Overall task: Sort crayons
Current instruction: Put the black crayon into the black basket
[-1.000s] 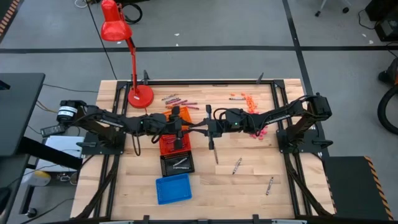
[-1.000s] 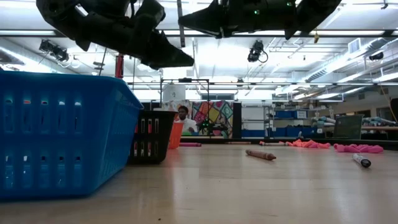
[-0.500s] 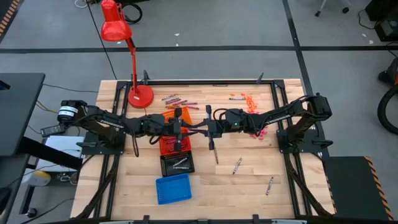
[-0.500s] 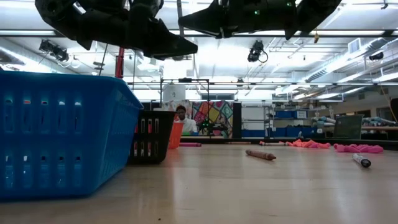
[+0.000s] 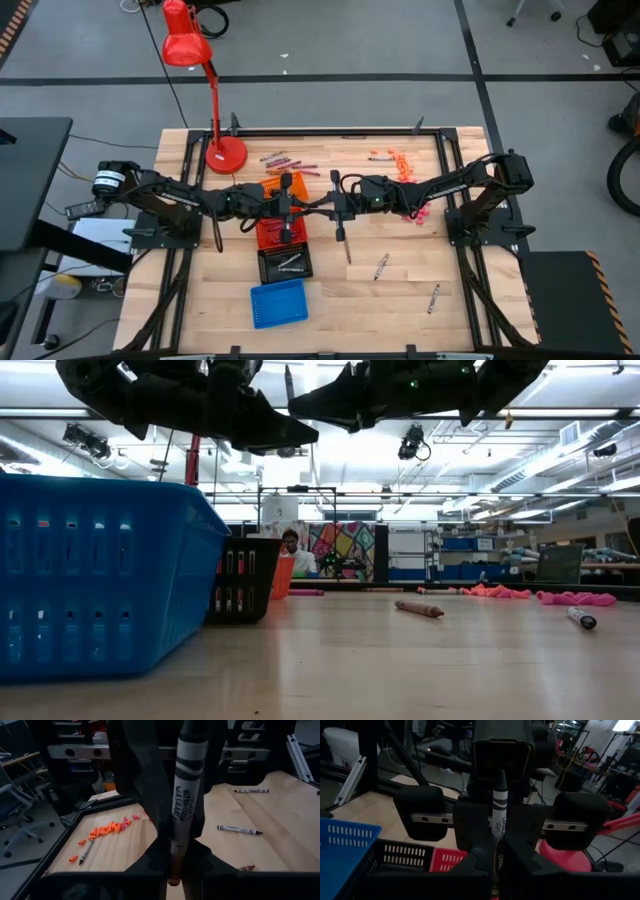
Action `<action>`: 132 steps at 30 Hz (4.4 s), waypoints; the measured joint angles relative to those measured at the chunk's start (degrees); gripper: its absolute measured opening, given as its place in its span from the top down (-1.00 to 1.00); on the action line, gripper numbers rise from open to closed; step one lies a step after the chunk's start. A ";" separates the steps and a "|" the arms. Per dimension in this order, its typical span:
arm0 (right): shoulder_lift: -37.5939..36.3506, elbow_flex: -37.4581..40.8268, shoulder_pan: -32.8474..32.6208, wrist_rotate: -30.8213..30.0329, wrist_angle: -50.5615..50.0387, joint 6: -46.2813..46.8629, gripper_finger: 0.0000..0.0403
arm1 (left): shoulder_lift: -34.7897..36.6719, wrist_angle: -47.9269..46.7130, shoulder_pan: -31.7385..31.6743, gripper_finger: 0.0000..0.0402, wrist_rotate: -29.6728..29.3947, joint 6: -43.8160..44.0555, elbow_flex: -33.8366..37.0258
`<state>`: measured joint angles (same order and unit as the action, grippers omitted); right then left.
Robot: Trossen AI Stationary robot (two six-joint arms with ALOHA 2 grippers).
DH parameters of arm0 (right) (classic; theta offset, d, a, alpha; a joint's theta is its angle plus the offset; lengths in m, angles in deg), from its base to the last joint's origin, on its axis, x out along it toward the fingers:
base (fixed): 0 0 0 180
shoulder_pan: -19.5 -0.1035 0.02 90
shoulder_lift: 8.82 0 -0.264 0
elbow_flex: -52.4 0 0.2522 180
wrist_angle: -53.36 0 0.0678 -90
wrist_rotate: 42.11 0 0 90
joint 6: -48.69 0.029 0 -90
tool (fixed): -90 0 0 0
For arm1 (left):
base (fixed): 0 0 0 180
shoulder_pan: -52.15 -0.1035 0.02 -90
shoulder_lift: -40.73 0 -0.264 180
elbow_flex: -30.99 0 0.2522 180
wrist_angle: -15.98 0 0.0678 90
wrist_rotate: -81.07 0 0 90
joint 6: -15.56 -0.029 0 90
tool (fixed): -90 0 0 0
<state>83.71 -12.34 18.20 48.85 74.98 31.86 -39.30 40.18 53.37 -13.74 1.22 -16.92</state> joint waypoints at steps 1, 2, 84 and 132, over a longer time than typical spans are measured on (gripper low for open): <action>0.00 -0.02 0.18 0.02 -0.23 0.29 0.79 | 0.00 -0.08 0.00 0.85 -0.01 0.01 0.00; 0.00 -0.04 0.36 0.02 -0.45 0.79 0.76 | 0.00 -0.18 0.00 0.85 -0.07 0.05 0.00; -21.59 -0.13 -2.51 -16.49 -55.60 25.26 0.19 | -10.25 -60.06 17.30 0.48 8.70 41.33 -20.56; -0.87 -3.57 -41.54 17.17 -83.81 117.64 0.22 | -10.69 -31.31 4.96 0.49 -12.52 -7.56 -16.17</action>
<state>82.84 -15.91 -23.34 66.02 -8.83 149.51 -49.99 8.88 58.32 -26.27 -6.34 -33.10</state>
